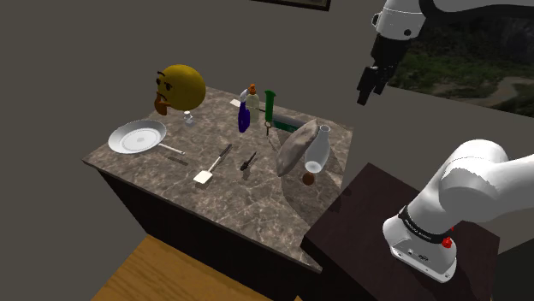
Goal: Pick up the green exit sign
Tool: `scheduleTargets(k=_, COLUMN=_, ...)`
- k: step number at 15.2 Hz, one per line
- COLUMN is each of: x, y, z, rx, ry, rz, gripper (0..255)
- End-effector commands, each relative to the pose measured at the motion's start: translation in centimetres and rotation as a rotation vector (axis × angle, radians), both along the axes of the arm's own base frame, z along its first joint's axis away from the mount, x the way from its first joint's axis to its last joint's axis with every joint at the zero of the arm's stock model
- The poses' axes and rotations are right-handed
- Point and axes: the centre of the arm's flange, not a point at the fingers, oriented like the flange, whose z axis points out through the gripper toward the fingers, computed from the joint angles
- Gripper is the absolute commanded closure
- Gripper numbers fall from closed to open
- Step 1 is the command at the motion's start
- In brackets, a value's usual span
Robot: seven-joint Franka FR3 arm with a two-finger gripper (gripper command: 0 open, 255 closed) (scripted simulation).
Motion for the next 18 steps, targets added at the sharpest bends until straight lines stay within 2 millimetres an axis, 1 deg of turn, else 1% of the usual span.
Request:
scheduleTargets(k=1, x=0.0, y=0.0, z=0.0, rx=0.000, ry=0.000, rz=0.000, gripper=0)
scheduleTargets(k=10, x=6.6, y=-6.2, z=-7.8, rx=0.020, ry=-0.008, rz=0.094, gripper=0)
scheduleTargets(k=18, x=13.0, y=-10.9, z=-14.9, rx=0.038, ry=-0.015, rz=0.177, gripper=0)
